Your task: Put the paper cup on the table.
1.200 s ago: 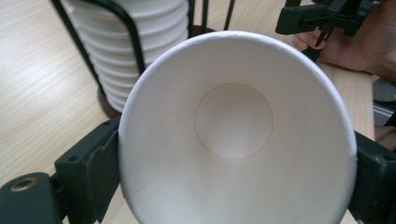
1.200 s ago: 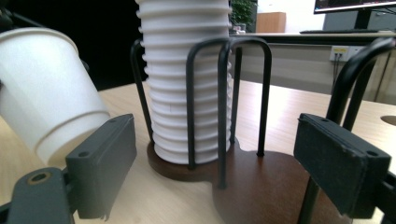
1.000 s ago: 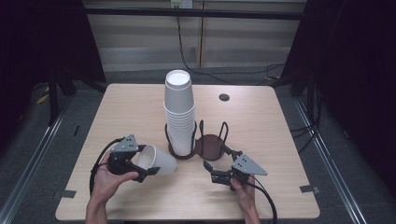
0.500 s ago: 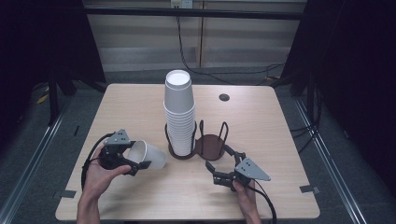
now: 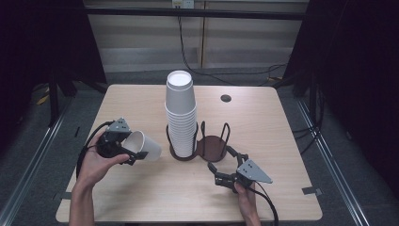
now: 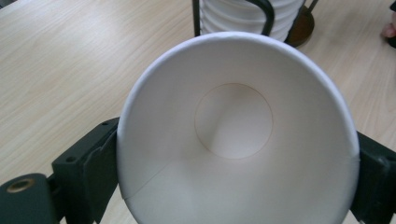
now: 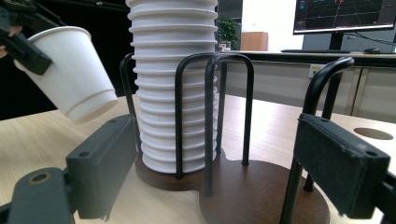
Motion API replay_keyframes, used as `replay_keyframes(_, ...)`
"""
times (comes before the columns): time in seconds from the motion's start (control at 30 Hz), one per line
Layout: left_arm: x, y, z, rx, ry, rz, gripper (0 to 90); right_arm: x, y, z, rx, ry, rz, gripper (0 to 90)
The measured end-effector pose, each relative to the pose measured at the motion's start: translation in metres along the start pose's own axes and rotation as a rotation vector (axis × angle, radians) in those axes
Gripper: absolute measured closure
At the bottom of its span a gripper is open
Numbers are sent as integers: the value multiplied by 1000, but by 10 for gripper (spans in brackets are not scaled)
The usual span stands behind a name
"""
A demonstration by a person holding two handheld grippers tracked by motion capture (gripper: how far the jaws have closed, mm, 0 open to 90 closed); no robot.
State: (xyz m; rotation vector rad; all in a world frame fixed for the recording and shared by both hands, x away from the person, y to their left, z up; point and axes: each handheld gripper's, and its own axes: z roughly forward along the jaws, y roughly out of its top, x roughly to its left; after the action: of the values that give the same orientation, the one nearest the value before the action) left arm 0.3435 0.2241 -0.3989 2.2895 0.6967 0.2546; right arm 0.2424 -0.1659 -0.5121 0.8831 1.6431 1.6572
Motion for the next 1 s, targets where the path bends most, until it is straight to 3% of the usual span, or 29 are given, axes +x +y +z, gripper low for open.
replay_keyframes(0.2, 7, 6, 3, 46, 55, 0, 78, 0, 0, 0, -7, 0, -4, 128)
replay_keyframes(0.3, 8, 8, 4, 66, 47, -1, 77, 0, 0, -1, -14, 7, -6, 128)
replay_keyframes(0.47, 12, 16, 8, 167, 86, 25, 77, 0, 0, -1, -15, 6, -6, 128)
replay_keyframes(0.67, 22, 22, 13, 223, 69, 24, 77, 0, 0, -1, -16, 7, -4, 129)
replay_keyframes(1.0, 34, 25, 30, 256, 87, 25, 71, 0, 0, -1, -16, 7, -5, 130)
